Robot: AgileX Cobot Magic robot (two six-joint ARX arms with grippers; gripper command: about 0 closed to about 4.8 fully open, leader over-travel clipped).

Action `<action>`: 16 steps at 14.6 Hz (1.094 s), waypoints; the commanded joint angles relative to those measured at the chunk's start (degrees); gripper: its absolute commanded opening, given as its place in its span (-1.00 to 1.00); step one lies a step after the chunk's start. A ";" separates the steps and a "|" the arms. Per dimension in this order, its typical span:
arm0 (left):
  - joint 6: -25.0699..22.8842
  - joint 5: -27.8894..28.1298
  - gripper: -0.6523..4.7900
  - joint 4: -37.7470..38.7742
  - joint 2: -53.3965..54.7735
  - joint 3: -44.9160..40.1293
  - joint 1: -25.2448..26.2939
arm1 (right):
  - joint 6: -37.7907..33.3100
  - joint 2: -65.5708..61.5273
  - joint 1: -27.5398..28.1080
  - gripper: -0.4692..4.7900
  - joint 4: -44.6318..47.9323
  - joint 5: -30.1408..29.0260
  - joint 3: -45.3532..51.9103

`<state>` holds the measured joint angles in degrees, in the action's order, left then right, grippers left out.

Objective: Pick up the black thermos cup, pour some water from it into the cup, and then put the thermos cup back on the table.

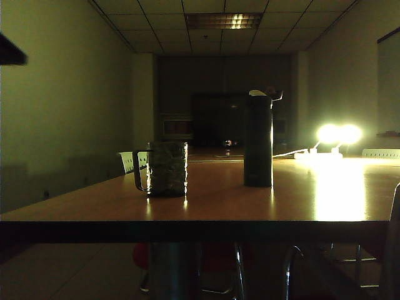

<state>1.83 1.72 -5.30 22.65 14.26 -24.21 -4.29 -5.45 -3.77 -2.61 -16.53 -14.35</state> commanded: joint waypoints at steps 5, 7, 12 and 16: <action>-0.72 -8.96 -0.78 1.84 -18.18 -10.01 22.56 | -0.20 0.83 0.07 -0.83 0.68 -0.13 -0.15; 1.75 -13.53 -0.78 2.84 -22.29 -11.65 28.26 | -0.20 0.83 0.07 -0.83 0.70 -0.13 -0.15; 2.73 -15.93 -0.76 2.64 -22.27 -13.44 31.26 | -0.20 1.25 0.13 -0.82 0.68 -0.13 -0.15; 2.73 -15.93 -0.76 2.71 -22.27 -13.44 31.26 | -0.20 1.36 0.13 -0.83 0.68 -0.13 -0.15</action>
<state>4.58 -13.91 -1.91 0.32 0.73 7.03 -4.27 -4.21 -3.70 -2.55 -16.56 -14.37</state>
